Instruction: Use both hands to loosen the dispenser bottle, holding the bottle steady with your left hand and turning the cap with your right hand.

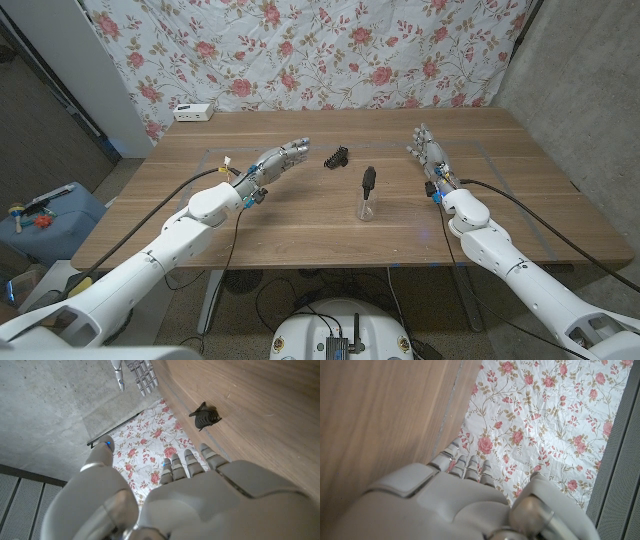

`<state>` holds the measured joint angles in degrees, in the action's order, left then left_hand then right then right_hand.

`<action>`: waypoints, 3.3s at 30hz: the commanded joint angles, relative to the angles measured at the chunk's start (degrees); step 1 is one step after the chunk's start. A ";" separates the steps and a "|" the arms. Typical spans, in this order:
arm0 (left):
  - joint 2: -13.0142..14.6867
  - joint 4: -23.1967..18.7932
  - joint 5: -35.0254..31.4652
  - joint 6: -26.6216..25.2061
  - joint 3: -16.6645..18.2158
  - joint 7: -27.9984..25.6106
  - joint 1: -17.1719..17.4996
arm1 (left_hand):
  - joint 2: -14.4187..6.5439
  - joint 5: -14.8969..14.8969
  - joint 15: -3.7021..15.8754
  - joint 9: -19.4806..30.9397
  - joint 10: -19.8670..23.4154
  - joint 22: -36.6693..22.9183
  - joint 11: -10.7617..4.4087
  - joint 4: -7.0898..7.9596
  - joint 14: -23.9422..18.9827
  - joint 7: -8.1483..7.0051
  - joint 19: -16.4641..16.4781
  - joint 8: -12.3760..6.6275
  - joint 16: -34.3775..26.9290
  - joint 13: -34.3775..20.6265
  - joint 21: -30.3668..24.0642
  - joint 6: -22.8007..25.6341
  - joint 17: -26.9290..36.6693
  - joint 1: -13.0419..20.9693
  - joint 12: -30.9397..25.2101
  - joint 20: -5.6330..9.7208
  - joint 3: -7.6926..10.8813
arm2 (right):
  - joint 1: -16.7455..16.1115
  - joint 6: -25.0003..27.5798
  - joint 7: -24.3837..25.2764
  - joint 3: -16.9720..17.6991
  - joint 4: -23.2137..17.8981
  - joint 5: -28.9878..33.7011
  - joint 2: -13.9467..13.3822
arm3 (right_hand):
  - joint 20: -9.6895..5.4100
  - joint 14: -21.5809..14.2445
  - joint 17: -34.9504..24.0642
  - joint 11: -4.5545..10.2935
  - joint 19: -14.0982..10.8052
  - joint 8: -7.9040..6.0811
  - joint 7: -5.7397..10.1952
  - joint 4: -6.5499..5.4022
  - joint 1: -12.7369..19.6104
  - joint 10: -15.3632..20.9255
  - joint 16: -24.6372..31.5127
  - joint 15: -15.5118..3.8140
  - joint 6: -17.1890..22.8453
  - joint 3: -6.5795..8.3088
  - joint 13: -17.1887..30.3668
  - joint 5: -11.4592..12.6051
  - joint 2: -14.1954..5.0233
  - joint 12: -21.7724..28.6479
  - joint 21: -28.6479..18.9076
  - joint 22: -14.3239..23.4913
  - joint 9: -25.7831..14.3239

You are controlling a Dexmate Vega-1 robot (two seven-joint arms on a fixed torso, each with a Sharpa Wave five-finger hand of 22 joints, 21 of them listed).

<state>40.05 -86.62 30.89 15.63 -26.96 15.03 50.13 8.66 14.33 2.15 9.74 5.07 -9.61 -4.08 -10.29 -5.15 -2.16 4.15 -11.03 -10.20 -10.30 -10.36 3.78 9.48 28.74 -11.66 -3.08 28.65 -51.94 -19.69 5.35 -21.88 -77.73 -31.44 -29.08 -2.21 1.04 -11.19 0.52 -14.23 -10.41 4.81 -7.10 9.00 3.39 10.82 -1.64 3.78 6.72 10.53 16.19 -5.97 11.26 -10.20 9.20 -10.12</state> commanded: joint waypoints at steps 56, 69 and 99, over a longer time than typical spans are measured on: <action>0.44 2.82 -11.28 4.30 -9.27 13.56 -8.72 | 1.65 5.30 3.97 0.38 3.33 0.03 0.32 0.23 -3.75 -0.95 -5.82 -0.15 -0.23 -0.05 0.36 0.93 -0.05 20.36 0.09 0.37 -6.00 | -0.34 0.69 3.09 0.46 -0.01 0.55 0.74 | -2.08 -0.18 0.04 0.02 0.01 -0.30 -0.28 0.23 0.33 -0.09 0.39 -0.64 -0.63 0.04 0.15 0.30 -0.38 -0.22 -0.31 0.28 -0.21; -2.16 6.72 -12.20 7.57 -10.60 14.44 -9.73 | 1.54 5.90 4.84 0.40 5.12 0.04 -0.30 0.53 -5.86 -1.59 -5.08 -0.46 -0.55 -0.03 -0.18 2.64 -0.07 22.71 -0.26 1.32 -7.75 | -0.69 0.94 3.57 0.58 -0.60 0.80 0.46 | -1.98 -0.24 0.03 -0.10 -0.01 -0.33 -0.25 0.25 0.29 -0.04 0.43 -0.56 -0.59 0.05 0.16 0.32 -0.38 -0.20 -0.34 0.29 -0.21; -9.31 18.14 -11.86 11.37 -13.99 18.97 -14.62 | 1.11 6.83 5.61 0.46 8.47 0.09 -0.70 1.10 -9.06 -2.08 -3.46 -0.66 -0.62 -0.03 -0.40 5.98 -0.09 25.58 -0.61 2.40 -10.84 | -1.84 1.31 4.61 1.04 -1.21 0.63 0.16 | -1.81 -0.21 0.03 -0.20 0.07 -0.32 -0.23 0.31 0.19 -0.05 0.44 -0.54 -0.73 0.06 0.17 0.34 -0.38 -0.20 -0.36 0.30 -0.21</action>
<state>32.96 -72.27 19.36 25.42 -39.76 32.20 37.52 9.84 20.78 2.26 10.00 13.06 -9.33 -4.73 -9.17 -13.43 -4.30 0.30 -11.47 -10.65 -10.13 -10.41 9.01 9.35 53.49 -11.88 -0.80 18.21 -53.17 -18.29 9.41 -21.21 -78.61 -30.68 -28.76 -2.21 1.04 -11.21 0.51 -14.23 -10.41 4.80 -7.11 9.30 3.38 11.04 -1.64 3.36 6.72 10.53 16.19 -6.28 11.03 -10.20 9.19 -10.28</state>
